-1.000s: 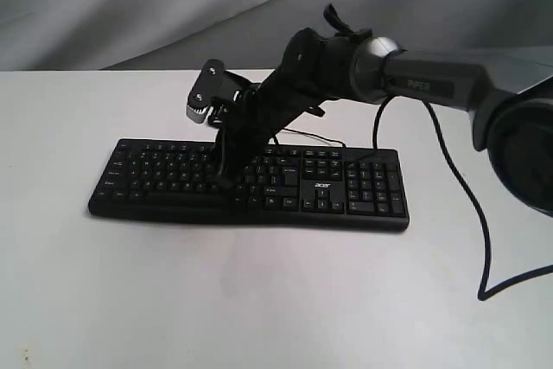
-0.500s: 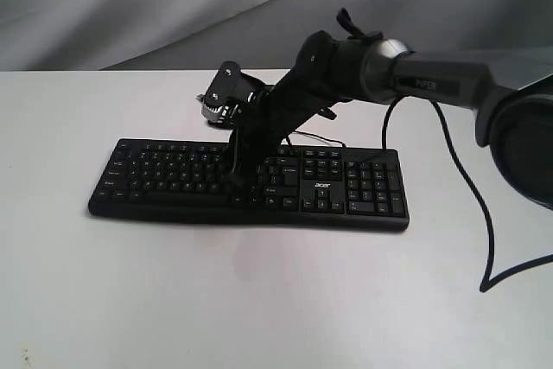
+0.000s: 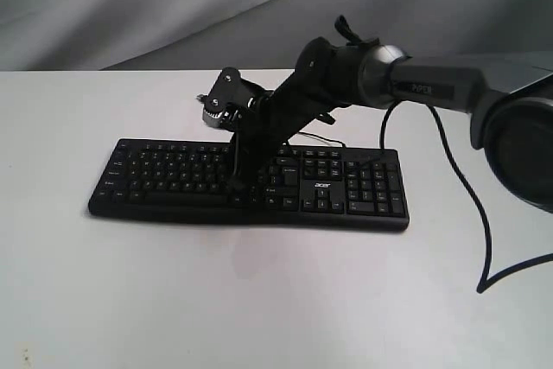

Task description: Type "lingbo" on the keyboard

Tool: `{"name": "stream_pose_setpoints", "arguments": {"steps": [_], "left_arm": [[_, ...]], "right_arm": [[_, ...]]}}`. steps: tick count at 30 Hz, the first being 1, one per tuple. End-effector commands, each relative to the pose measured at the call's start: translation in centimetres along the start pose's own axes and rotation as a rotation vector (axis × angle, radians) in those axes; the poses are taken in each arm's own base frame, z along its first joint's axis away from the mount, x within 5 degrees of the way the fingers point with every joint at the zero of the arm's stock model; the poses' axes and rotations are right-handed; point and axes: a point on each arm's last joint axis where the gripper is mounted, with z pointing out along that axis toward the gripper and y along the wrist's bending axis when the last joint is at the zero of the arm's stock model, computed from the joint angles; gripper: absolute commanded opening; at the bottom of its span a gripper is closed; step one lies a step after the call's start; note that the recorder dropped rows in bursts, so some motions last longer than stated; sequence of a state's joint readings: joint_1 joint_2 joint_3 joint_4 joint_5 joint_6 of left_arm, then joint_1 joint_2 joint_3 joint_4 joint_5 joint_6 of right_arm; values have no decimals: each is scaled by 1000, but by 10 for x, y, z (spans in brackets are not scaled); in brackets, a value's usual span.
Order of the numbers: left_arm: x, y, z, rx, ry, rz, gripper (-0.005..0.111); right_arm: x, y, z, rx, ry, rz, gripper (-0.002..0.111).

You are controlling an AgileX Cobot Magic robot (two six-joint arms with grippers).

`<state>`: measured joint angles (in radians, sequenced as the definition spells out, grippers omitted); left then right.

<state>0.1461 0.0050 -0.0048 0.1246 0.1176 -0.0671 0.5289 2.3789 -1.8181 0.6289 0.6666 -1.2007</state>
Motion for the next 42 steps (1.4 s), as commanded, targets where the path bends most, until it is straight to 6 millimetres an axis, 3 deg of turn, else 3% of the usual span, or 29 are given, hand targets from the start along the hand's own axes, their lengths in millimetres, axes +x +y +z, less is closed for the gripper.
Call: {"name": "stream_pose_setpoints", "arguments": {"steps": [1, 7, 15, 21, 26, 33, 37, 42], "left_arm": [[1, -1, 0, 7, -9, -2, 1], [1, -1, 0, 7, -9, -2, 1], [1, -1, 0, 7, -9, -2, 1], [1, -1, 0, 7, -9, -2, 1], [1, -1, 0, 7, -9, -2, 1], [1, -1, 0, 7, -9, -2, 1], [1, -1, 0, 7, -9, -2, 1], [1, -1, 0, 7, -9, -2, 1]], "right_arm": [[4, -2, 0, -1, 2, 9, 0], [9, -1, 7, -18, 16, 13, 0], [-6, 2, -17, -32, -1, -12, 0], [-22, 10, -47, -93, -11, -4, 0], [-51, 18, -101, -70, -75, 5, 0], [-96, 34, -192, 80, -251, 8, 0], [-101, 41, -236, 183, -247, 40, 0], [-91, 59, -279, 276, -224, 45, 0]]}}
